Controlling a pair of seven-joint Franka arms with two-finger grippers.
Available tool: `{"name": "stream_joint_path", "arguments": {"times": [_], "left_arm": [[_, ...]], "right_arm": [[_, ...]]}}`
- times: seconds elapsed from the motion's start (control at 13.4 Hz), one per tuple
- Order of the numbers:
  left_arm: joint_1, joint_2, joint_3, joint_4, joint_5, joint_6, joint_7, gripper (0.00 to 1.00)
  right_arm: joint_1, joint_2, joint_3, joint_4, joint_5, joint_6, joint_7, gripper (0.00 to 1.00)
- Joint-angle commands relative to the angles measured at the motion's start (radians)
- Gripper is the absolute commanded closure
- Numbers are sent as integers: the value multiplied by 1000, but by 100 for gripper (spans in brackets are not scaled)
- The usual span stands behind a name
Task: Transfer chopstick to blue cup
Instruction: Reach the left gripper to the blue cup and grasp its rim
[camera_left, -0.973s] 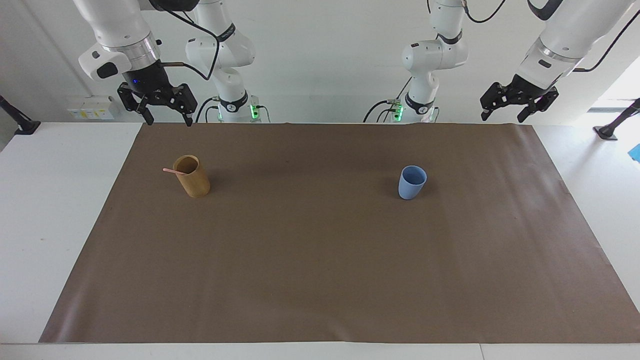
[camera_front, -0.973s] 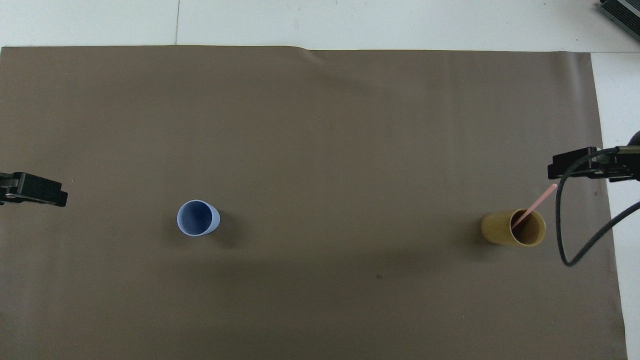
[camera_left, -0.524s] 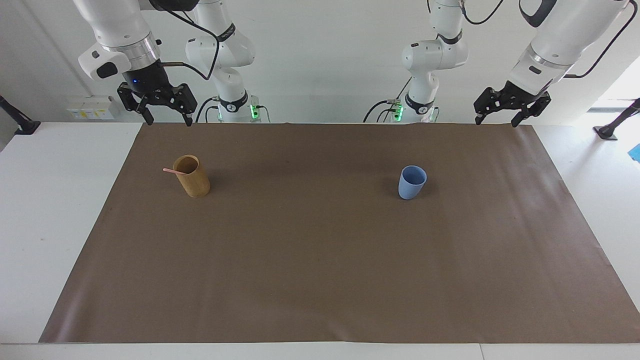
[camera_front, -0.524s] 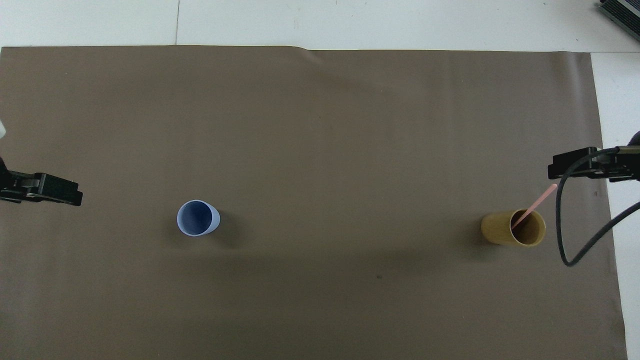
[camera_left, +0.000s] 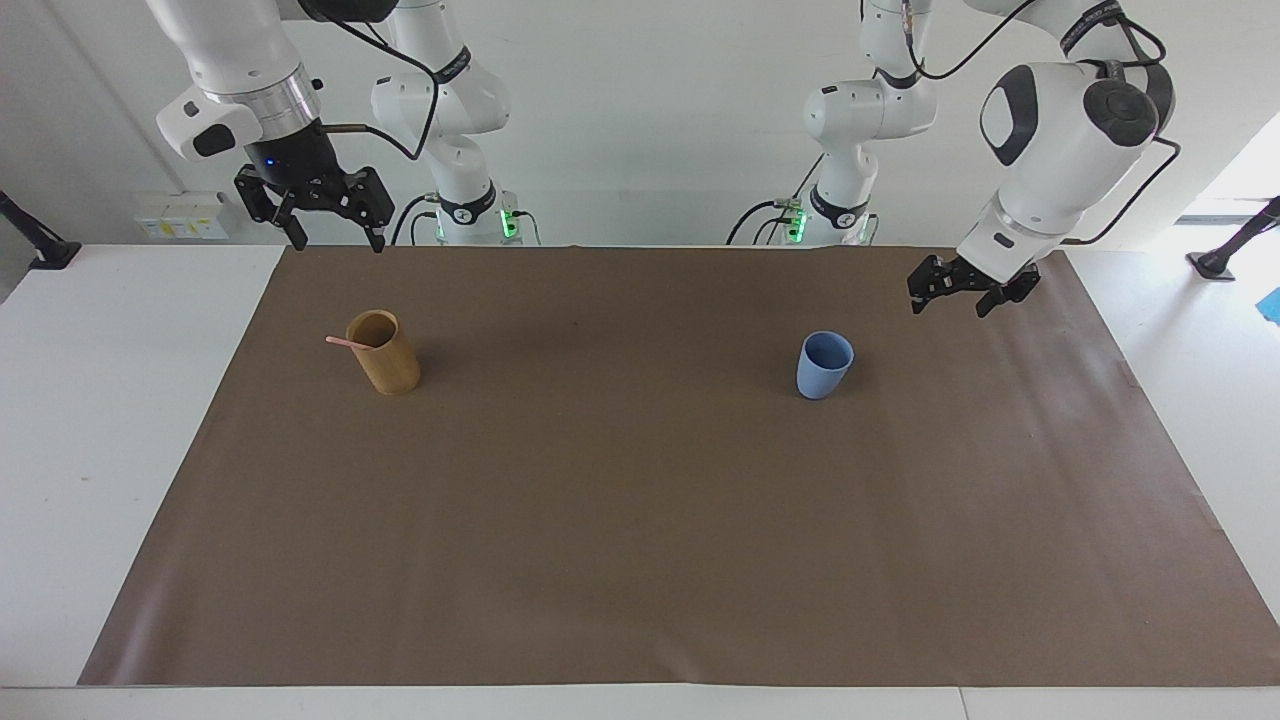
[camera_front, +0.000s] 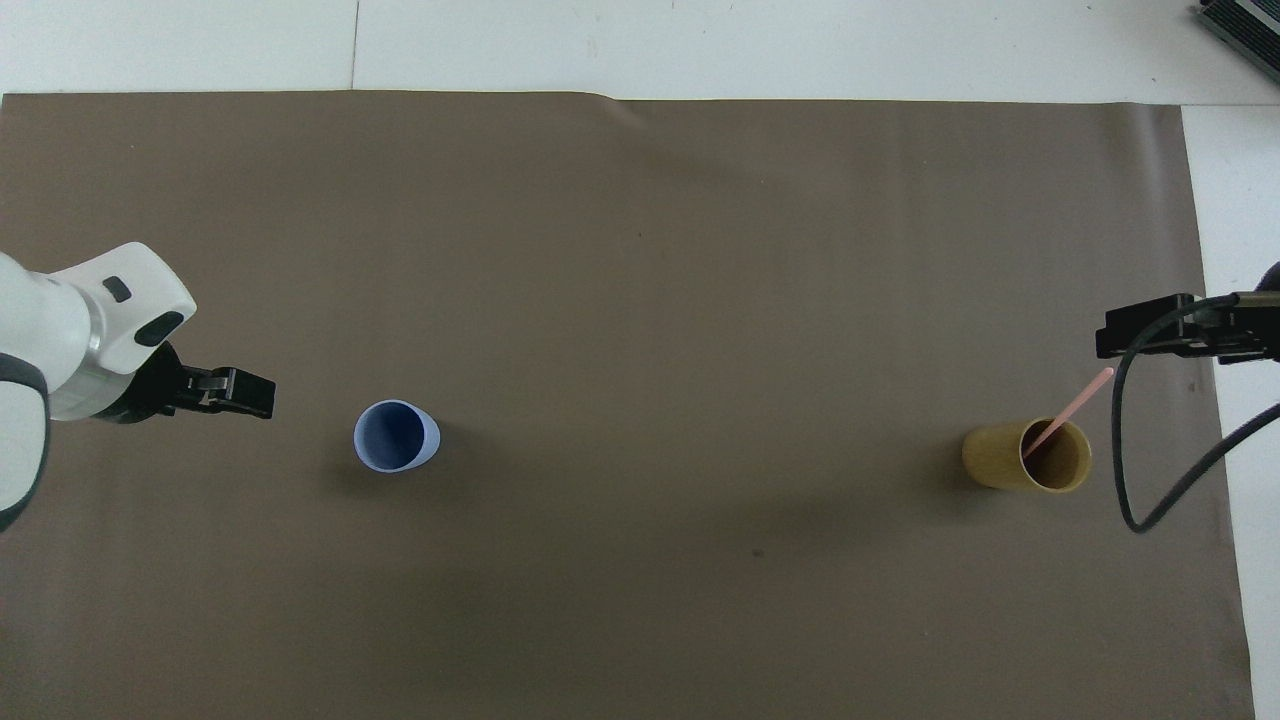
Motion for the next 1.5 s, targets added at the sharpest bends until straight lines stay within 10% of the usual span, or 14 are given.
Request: {"name": "stream_joint_path", "arguments": {"times": [0.0,0.52,1.12,1.42], "left_arm": [[-88,-17,10,-116,-6,137,-155,0],[-144,43,10,-293,-49,397,-236,0],[-152,54,10,-296,-49,402,-262,0],[-152,54,10,-293,-51,401,-279,65]], "right_arm": [[-2,-8,-1,1,0,-9,11,0],[-4,-8,-1,1,0,-8,11,0],[-4,-8,-1,1,0,-8,11,0],[-4,-8,-2,1,-1,-8,5,0]]}}
